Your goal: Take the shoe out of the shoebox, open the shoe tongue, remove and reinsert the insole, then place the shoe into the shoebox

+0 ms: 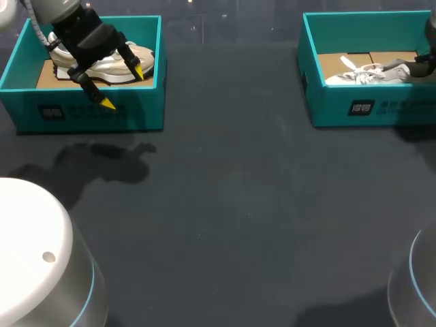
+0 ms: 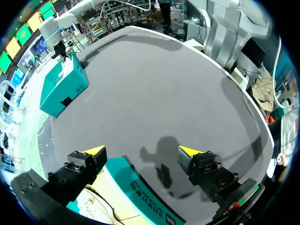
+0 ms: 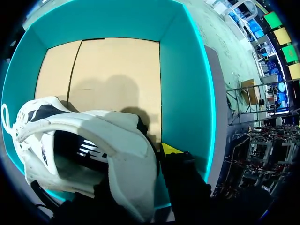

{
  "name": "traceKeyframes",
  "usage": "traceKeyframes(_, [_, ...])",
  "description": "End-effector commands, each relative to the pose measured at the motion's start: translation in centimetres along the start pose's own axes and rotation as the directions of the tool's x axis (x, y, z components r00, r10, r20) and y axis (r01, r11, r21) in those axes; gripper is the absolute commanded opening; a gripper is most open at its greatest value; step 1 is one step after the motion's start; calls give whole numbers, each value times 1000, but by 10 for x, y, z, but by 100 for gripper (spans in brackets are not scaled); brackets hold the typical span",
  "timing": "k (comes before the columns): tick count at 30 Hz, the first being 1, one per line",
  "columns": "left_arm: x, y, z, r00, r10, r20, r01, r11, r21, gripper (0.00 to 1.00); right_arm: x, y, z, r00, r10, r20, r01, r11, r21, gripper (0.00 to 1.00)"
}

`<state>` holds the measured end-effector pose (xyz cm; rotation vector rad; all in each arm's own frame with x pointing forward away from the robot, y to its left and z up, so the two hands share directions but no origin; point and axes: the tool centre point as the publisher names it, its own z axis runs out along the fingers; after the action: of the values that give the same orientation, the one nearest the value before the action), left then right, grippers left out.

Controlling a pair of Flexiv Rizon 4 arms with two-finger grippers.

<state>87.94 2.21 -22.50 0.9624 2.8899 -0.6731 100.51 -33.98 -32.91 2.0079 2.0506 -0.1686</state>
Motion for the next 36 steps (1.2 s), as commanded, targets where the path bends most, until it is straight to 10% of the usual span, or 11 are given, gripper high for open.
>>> traceKeyframes(1, [0,0,0,1000,1,-1,-1,1000,-3,100,6,1,9,1000,1,-10,-1,1000,7,0])
traceKeyframes(25, [0,0,0,1000,1,-1,-1,1000,-3,100,12,6,37,998,56,-41,-56,998,-4,0])
traceKeyframes(28, [0,0,0,1000,1,-1,-1,1000,-3,100,11,6,36,997,58,-43,-58,998,-7,34])
traceKeyframes(36, [0,0,0,1000,1,-1,-1,1000,-3,100,11,10,26,996,69,-62,-69,998,3,62])
